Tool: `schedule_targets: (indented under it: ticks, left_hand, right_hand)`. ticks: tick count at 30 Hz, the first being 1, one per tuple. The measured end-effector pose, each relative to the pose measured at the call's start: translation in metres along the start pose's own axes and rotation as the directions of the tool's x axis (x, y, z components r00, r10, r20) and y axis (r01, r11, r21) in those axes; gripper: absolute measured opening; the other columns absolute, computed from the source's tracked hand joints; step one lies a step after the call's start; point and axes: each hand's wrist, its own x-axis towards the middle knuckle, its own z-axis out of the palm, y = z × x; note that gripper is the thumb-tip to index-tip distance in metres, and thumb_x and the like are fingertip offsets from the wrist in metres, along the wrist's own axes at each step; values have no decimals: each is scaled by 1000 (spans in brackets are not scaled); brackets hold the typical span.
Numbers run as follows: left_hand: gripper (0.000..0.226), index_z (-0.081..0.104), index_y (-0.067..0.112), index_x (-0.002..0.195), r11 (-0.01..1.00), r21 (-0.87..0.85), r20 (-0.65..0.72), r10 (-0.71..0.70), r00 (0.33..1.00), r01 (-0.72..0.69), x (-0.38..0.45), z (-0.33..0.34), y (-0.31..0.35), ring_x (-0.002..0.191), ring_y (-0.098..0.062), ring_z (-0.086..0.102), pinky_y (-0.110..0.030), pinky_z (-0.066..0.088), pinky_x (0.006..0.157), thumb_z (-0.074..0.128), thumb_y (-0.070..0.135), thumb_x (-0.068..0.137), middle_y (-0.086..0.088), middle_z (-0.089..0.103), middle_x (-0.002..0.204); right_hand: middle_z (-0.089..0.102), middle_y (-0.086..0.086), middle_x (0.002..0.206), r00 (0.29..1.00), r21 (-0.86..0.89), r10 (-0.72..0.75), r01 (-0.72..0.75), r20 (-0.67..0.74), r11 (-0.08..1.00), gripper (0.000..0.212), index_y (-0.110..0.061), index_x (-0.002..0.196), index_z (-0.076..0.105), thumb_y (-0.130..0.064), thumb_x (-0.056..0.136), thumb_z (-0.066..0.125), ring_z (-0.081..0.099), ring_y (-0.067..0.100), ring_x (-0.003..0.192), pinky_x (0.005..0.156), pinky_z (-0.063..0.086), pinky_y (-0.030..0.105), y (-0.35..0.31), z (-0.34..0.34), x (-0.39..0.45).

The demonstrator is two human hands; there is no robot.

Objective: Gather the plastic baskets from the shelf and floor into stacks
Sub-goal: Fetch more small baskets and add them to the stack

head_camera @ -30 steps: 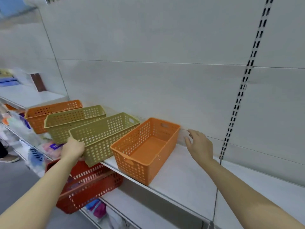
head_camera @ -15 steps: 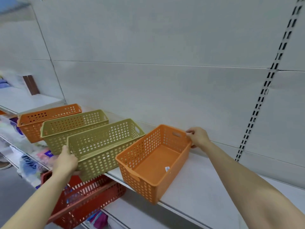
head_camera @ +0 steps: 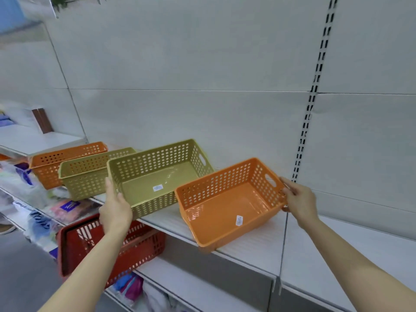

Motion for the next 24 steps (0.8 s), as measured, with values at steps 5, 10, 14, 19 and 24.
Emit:
schedule_targets:
  ticks: [5, 10, 14, 19, 24]
  left_hand:
    - [58, 16, 31, 159, 996, -43, 11, 82, 997, -82, -79, -9, 38, 102, -50, 59, -46, 40, 82, 34, 16, 106, -36, 64, 111]
    - [57, 15, 39, 158, 981, -126, 60, 158, 986, -149, -118, -1, 73, 87, -41, 60, -46, 44, 79, 31, 19, 107, -29, 66, 97]
    - [58, 17, 36, 158, 956, -209, 122, 233, 965, -204, -153, 8, 107, 85, -36, 54, -44, 40, 78, 31, 15, 106, -29, 65, 108]
    - [57, 17, 41, 156, 925, -309, 263, 308, 914, -223, -209, 28, 146, 90, -39, 60, -51, 50, 86, 30, 17, 106, -23, 65, 100]
    - [57, 20, 38, 157, 873, -390, 350, 434, 830, -291, -282, 40, 194, 98, -43, 60, -52, 47, 87, 31, 15, 106, -26, 66, 111]
  right_hand:
    - [66, -7, 103, 990, -40, -62, 57, -130, 998, 37, -25, 123, 67, -7, 94, 53, 67, 22, 96, 77, 59, 49, 10, -88, -47]
    - [68, -5, 113, 948, -1, -89, 94, -307, 996, 41, -44, 113, 63, -8, 95, 52, 67, 15, 94, 72, 61, 42, 9, -180, -99]
    - [67, 3, 120, 859, 15, -35, 50, -510, 999, 39, -41, 114, 66, -9, 96, 52, 65, 22, 99, 81, 58, 49, 7, -243, -136]
    - [71, 1, 109, 722, -86, -48, -15, -690, 996, 40, -48, 109, 67, -14, 93, 55, 67, 18, 91, 76, 60, 44, 11, -319, -207]
    - [70, 4, 115, 592, -182, -107, -68, -799, 981, 34, -15, 121, 68, -3, 92, 56, 62, 15, 104, 78, 42, 7, -2, -405, -271]
